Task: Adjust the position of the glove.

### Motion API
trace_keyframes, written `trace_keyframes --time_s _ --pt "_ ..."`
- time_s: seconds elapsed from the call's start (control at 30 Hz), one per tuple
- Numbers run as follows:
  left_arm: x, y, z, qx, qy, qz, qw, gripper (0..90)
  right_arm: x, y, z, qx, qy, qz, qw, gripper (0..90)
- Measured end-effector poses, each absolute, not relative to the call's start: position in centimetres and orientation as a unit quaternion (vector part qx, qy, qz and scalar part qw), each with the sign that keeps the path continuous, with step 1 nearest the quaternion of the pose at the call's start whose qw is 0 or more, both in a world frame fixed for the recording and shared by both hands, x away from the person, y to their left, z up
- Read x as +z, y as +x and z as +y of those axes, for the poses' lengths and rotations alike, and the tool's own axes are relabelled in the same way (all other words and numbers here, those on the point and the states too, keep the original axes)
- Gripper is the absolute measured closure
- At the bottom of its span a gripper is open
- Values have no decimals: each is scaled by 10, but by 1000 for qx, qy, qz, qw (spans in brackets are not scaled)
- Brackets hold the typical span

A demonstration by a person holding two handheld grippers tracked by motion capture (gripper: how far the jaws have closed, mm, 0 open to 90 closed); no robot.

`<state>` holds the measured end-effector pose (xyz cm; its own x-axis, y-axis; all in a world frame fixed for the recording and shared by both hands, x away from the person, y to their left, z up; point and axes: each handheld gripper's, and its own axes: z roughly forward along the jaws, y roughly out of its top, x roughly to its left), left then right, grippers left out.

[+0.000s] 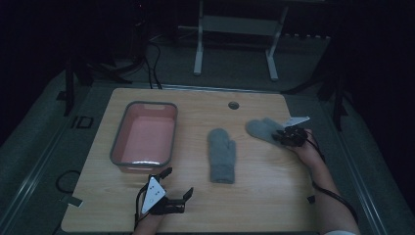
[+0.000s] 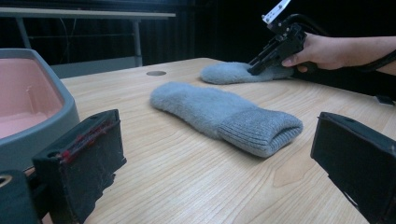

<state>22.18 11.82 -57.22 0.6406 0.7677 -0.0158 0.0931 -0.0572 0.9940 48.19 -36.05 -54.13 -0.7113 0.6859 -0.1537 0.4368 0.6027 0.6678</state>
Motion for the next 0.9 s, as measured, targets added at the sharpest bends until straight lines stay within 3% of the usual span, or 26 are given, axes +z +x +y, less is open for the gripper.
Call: trace_keyframes --time_s 0.27,0.5,0.63,0.9 --pt "-572 221 117 285 670 326 603 27 -539 470 -354 323 386 834 226 838" --pt "-570 220 111 286 688 320 585 27 -524 443 -341 353 489 759 246 846" --pt "-562 214 102 323 687 311 571 27 -515 422 -334 363 541 712 261 847" --pt "-554 218 92 272 679 292 616 27 -506 382 -319 346 605 659 281 847"
